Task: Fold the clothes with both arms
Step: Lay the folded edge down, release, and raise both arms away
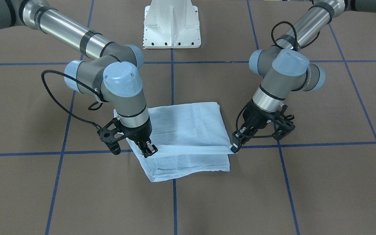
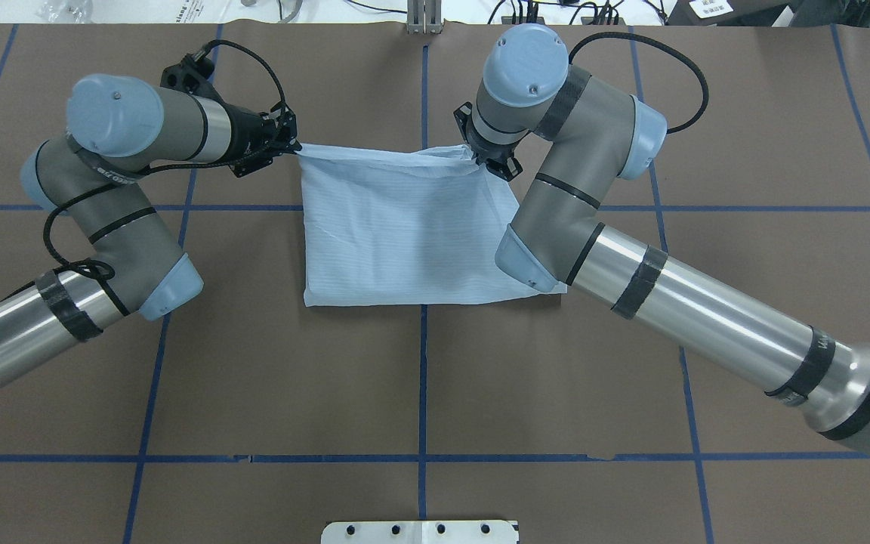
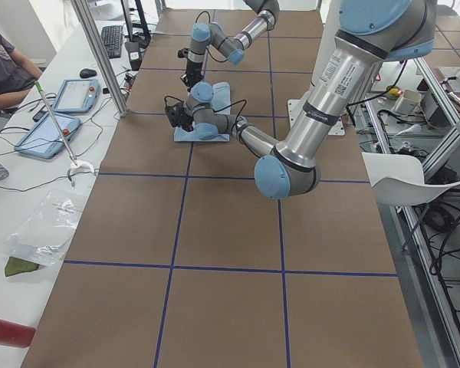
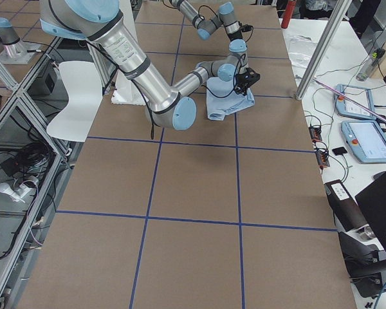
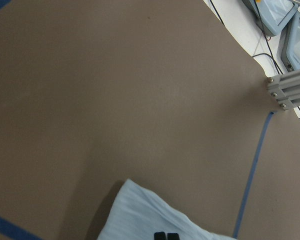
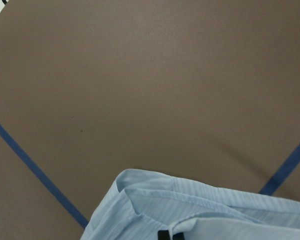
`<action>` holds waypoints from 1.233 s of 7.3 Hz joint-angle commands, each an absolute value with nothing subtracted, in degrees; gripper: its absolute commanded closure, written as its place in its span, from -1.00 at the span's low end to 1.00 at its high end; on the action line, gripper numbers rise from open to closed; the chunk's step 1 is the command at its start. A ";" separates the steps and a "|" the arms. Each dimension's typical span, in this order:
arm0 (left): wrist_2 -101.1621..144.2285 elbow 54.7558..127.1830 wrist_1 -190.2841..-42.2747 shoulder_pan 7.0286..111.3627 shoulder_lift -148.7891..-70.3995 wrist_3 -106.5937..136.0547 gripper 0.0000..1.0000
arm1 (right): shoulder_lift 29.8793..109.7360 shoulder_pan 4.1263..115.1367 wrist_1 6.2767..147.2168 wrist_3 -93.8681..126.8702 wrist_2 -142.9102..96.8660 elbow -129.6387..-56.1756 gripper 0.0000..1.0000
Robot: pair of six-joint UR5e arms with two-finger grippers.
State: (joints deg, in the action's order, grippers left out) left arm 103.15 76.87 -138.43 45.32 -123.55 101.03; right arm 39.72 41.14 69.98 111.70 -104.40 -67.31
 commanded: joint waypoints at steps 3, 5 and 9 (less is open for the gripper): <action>99.49 71.54 -140.62 48.60 -125.33 93.25 -1.00 | 33.40 50.17 65.11 96.18 -112.40 -55.90 -1.00; 100.19 72.76 -140.63 49.04 -124.63 87.32 -1.00 | 38.81 53.16 68.53 91.52 -114.61 -62.35 -1.00; 116.41 85.05 -139.83 61.05 -109.12 56.27 -1.00 | 59.72 65.78 83.92 54.50 -119.23 -85.57 -1.00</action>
State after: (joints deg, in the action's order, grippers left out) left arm 111.12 81.14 -139.98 56.60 -114.72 67.98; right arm 53.48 60.37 80.76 65.76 -116.38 -79.74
